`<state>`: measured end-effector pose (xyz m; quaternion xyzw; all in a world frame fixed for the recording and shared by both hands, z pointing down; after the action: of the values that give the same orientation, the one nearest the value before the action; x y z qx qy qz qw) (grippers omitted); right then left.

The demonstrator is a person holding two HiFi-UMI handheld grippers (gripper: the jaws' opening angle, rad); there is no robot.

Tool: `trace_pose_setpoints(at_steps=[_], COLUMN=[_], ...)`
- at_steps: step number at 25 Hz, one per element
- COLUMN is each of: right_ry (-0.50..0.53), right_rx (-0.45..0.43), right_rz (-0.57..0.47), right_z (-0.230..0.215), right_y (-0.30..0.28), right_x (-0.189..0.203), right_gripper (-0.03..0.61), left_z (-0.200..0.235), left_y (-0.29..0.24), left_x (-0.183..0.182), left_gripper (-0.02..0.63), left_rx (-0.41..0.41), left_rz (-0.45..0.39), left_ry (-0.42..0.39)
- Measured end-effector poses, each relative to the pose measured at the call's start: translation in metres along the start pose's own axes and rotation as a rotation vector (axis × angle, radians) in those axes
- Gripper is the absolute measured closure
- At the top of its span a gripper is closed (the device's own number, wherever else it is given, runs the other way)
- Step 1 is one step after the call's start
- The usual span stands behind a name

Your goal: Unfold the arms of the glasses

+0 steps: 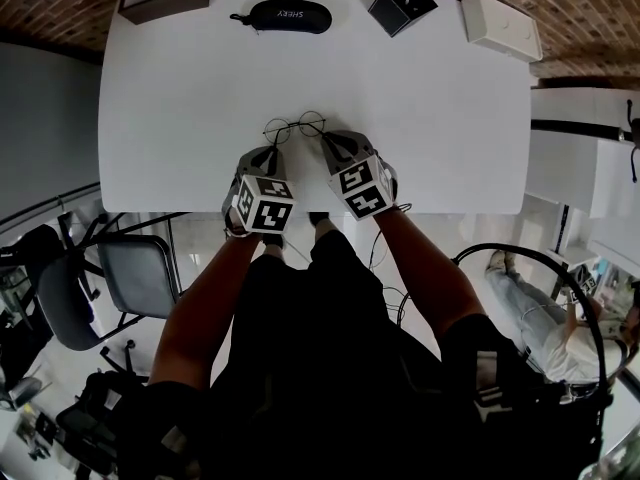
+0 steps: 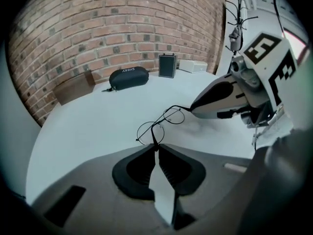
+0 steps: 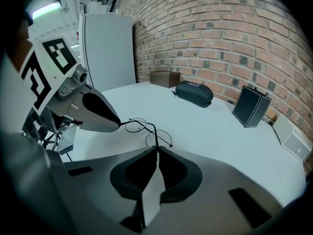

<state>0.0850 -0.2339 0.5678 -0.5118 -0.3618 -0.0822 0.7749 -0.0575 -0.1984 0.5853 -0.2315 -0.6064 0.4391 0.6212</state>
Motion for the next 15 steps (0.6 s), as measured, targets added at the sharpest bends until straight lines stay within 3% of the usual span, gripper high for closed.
trace_pose_setpoints(at_steps=[6, 15], right_ry=[0.03, 0.123], right_rx=[0.019, 0.007], right_rz=[-0.089, -0.176], right_z=[0.006, 0.022], right_y=[0.012, 0.027], right_x=[-0.012, -0.021], right_gripper=[0.568, 0.569], left_z=[-0.001, -0.017], left_y=[0.008, 0.023], left_x=[-0.002, 0.0], left_gripper=[0.578, 0.578], left_rx=[-0.008, -0.044], left_rz=[-0.068, -0.174], left_ry=[-0.052, -0.291])
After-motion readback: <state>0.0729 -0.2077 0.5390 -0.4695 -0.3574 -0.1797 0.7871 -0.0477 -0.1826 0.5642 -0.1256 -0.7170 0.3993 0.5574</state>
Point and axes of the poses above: the fingertips, and each gripper's own axes: y backward along the fingers, z to its left, x out of its underside, the point moved 7 cm from there along y, backward along the fingers, and after that the axes turned 15 degrees about y, right-handed, at the moved point
